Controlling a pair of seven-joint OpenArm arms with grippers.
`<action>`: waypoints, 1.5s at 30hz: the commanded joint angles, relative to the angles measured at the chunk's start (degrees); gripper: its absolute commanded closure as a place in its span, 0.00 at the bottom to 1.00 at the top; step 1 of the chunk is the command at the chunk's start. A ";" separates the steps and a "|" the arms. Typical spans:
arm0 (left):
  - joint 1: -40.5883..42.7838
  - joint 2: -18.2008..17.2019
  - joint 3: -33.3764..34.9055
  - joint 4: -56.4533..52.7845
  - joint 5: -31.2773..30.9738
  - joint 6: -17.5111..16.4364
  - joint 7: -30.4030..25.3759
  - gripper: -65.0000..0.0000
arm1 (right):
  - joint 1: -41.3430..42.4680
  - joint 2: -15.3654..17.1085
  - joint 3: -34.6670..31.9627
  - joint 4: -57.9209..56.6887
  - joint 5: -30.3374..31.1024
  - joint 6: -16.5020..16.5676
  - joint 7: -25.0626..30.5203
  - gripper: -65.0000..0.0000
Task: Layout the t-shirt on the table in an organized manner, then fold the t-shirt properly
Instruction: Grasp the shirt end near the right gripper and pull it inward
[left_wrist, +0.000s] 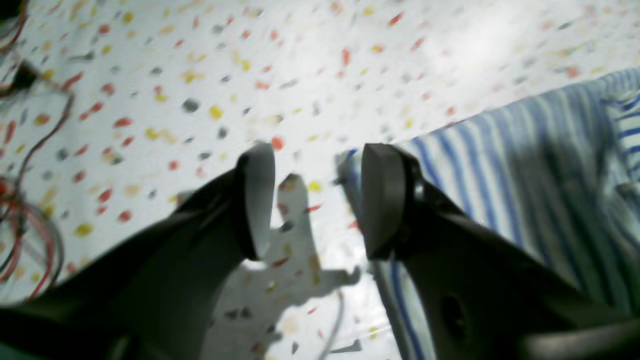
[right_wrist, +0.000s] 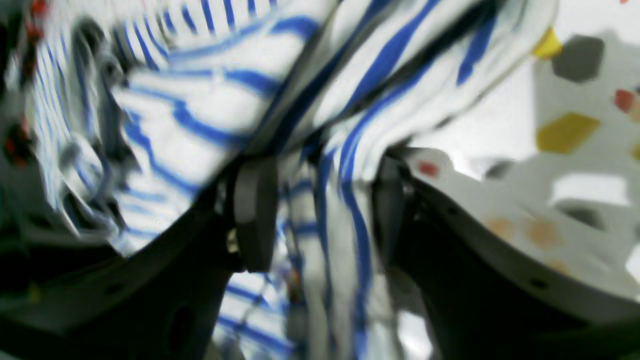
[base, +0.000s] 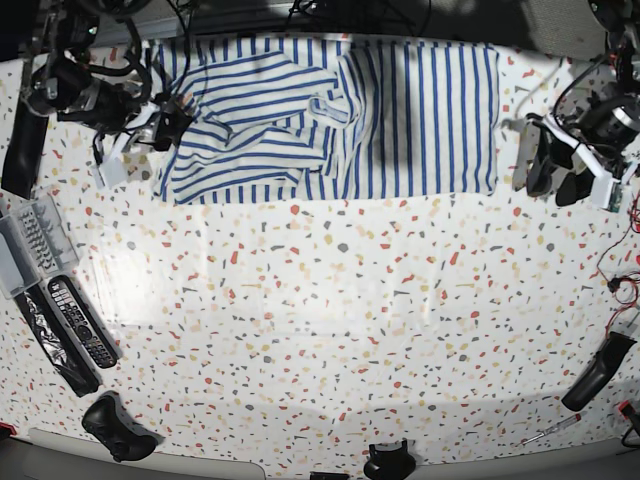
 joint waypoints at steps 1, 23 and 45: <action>0.00 -0.63 -0.37 0.87 -0.79 -0.20 -1.46 0.61 | -0.46 2.64 0.37 0.50 -0.96 0.08 -0.31 0.55; 3.65 -0.17 -0.26 0.87 -1.01 0.85 -6.10 0.61 | -5.16 1.57 -4.22 0.50 10.58 0.08 -0.31 0.55; 3.63 -0.17 -0.26 0.87 -1.01 0.85 -6.12 0.61 | -1.86 -0.96 -4.20 0.48 10.99 0.08 -0.63 0.55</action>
